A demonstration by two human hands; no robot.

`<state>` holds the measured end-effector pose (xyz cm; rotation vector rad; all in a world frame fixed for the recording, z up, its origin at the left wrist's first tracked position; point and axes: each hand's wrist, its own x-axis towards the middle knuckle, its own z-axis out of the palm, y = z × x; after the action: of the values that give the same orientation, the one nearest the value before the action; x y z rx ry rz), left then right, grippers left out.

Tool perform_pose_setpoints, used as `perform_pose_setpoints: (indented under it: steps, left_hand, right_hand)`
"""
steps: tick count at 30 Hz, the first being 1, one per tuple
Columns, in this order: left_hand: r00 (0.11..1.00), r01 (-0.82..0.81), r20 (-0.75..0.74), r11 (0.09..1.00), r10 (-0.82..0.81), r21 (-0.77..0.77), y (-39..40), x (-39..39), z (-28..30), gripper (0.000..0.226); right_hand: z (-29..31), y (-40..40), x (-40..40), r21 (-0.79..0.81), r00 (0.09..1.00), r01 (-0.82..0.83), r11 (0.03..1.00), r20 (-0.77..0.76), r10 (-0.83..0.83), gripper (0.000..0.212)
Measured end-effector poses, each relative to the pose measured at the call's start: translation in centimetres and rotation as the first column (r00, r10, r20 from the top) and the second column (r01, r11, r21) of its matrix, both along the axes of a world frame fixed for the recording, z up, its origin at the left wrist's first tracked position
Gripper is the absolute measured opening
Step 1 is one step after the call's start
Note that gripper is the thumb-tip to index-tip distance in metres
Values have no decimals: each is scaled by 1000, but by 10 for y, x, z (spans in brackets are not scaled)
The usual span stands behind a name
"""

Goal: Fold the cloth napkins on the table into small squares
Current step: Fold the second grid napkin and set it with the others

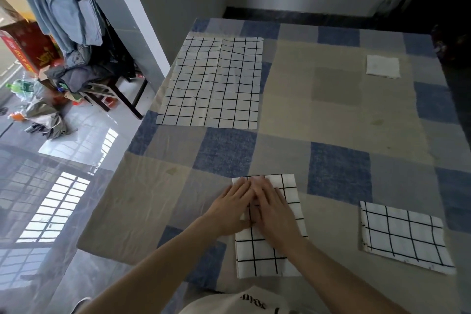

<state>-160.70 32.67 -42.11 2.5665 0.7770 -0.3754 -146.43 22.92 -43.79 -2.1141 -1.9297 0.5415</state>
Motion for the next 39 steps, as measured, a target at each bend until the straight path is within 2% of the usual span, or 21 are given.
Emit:
perform_pose_setpoints:
  steps: [6, 12, 18, 22, 26, 29, 33, 36, 39]
  left_hand:
    - [997, 1, -77, 1000, -1, 7, 5, -6, 11, 104]
    - [986, 89, -149, 992, -75, 86, 9, -15, 8, 122]
    - [979, 139, -170, 981, -116, 135, 12, -23, 4, 128]
    - [969, 180, -192, 974, -152, 138, 10, -23, 6, 139]
    - [960, 182, -240, 974, -145, 137, 8, -20, 6, 144]
    - [962, 158, -238, 983, -133, 91, 6, -19, 11, 139]
    - [980, 64, -188, 998, -63, -2, 9, -15, 12, 107]
    - [980, 79, -186, 996, -71, 35, 11, -16, 7, 86]
    - [974, 128, -197, 990, -113, 63, 11, -18, 5, 95]
  right_hand:
    - [-8, 0, 26, -62, 986, 15, 998, 167, -4, 66]
    - [-2, -9, 64, -89, 957, 200, 976, 232, -175, 68]
    - [4, -8, 62, -113, 961, 209, 971, 207, -183, 68]
    - [28, 13, 63, -169, 973, 211, 963, 132, -190, 66]
    - [46, 40, 69, -286, 981, 191, 939, 70, -179, 38]
    - [51, 49, 66, -308, 985, 168, 936, 18, -171, 23]
    - [54, 53, 62, -311, 964, 185, 932, -125, -233, 38]
    - [50, 53, 66, -282, 982, 181, 942, 2, -188, 36]
    - [48, 52, 69, -255, 983, 183, 950, 42, -178, 16]
